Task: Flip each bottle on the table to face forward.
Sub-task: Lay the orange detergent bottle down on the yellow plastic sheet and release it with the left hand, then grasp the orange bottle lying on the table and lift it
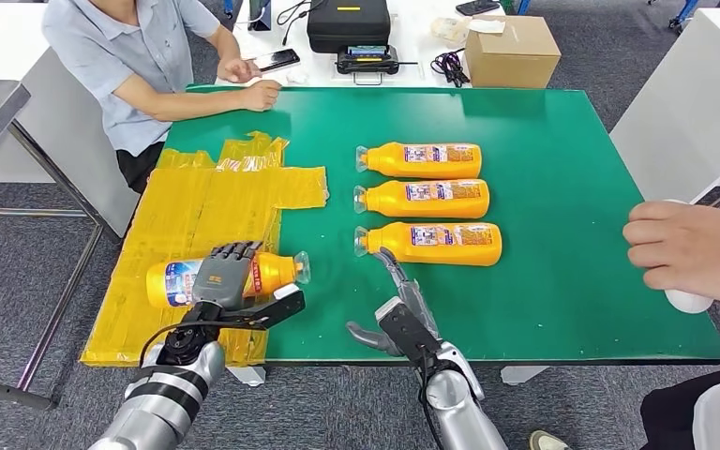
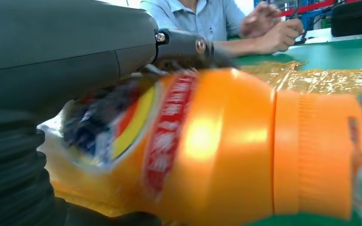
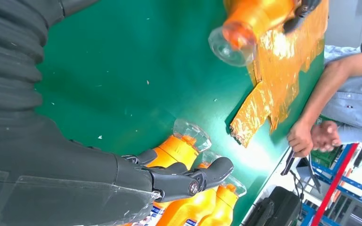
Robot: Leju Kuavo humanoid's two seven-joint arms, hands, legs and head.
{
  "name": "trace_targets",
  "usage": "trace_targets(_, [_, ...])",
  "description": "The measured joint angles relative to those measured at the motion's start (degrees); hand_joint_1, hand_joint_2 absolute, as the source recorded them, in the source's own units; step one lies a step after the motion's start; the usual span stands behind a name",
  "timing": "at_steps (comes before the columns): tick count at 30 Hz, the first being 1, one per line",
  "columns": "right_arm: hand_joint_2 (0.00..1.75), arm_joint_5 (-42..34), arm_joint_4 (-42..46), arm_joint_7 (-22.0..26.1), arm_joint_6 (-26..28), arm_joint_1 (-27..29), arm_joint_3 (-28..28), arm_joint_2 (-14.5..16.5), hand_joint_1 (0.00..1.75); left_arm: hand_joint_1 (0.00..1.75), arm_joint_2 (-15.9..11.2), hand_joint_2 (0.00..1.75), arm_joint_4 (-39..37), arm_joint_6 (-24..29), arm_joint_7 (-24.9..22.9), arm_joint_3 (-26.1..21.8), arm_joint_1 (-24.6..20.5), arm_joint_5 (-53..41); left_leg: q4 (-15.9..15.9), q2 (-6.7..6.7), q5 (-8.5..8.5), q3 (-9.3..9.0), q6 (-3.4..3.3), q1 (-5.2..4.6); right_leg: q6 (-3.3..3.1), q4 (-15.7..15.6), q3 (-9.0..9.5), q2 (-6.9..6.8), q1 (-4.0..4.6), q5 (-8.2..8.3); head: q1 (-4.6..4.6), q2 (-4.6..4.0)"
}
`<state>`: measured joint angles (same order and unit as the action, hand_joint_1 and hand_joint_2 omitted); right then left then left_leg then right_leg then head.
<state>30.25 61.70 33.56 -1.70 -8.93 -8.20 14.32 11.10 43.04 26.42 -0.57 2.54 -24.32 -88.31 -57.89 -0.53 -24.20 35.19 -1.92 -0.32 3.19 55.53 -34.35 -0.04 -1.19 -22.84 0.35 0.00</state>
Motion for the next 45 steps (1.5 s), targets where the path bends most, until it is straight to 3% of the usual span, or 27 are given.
trace_targets(15, [1.75,-0.42,-0.61,0.41,0.14,-0.13,0.24,-0.36,0.0,0.0,0.0,1.75,-5.31,-4.88,1.45,-0.42,-3.68,-0.24,0.0,-0.01,0.0,-0.36,0.0,0.0,-0.01,0.0,0.37,-0.01,0.0,0.0,0.01,0.0])
trace_targets(23, [1.75,-0.24,-1.09,0.72,0.34,-0.13,0.5,-0.5,0.0,0.0,0.13,1.75,-6.46,-4.46,3.06,-1.05,-4.15,0.76,0.01,-0.01,0.0,-0.47,0.0,0.0,-0.01,0.0,0.46,0.0,0.0,0.0,0.0,0.0])
trace_targets(27, [1.75,0.19,-1.08,0.83,0.72,-0.03,0.58,-0.51,0.0,0.0,1.04,1.75,-5.42,-2.21,6.62,-1.08,-2.96,3.1,0.0,-0.02,0.0,-0.46,0.0,-0.01,-0.01,0.0,0.44,-0.01,-0.01,0.0,0.0,0.0])
trace_targets(31, [1.75,0.63,0.01,0.78,1.48,0.99,0.74,-0.49,0.0,0.0,3.85,1.75,2.91,-4.25,11.13,0.37,2.27,8.74,0.0,-0.01,-0.01,-0.32,-0.01,-0.03,0.0,-0.01,0.31,0.0,-0.02,0.0,0.01,0.0])
trace_targets(36, [1.75,2.04,3.6,0.26,2.12,3.16,1.27,-0.48,0.0,0.0,6.2,1.75,16.88,-7.48,14.95,5.54,9.26,19.13,-0.01,-0.01,-0.05,-0.1,-0.01,-0.05,0.0,-0.02,0.1,0.0,-0.02,-0.01,0.0,0.0])
trace_targets(42, [1.75,6.03,7.41,-0.62,4.84,4.65,1.8,-0.44,0.0,0.0,6.86,1.75,27.89,-4.97,17.34,11.05,14.83,23.92,-0.01,0.01,-0.07,-0.06,0.02,-0.01,-0.01,-0.02,0.03,0.0,0.0,-0.02,0.0,0.0])
trace_targets(45, [1.75,13.71,8.52,-2.13,10.55,4.71,1.9,-0.54,0.0,0.0,6.86,1.75,31.36,-2.79,18.09,13.13,16.34,24.65,0.0,0.0,-0.06,-0.07,0.02,-0.01,-0.01,-0.02,0.04,0.0,0.0,-0.02,0.0,0.0])
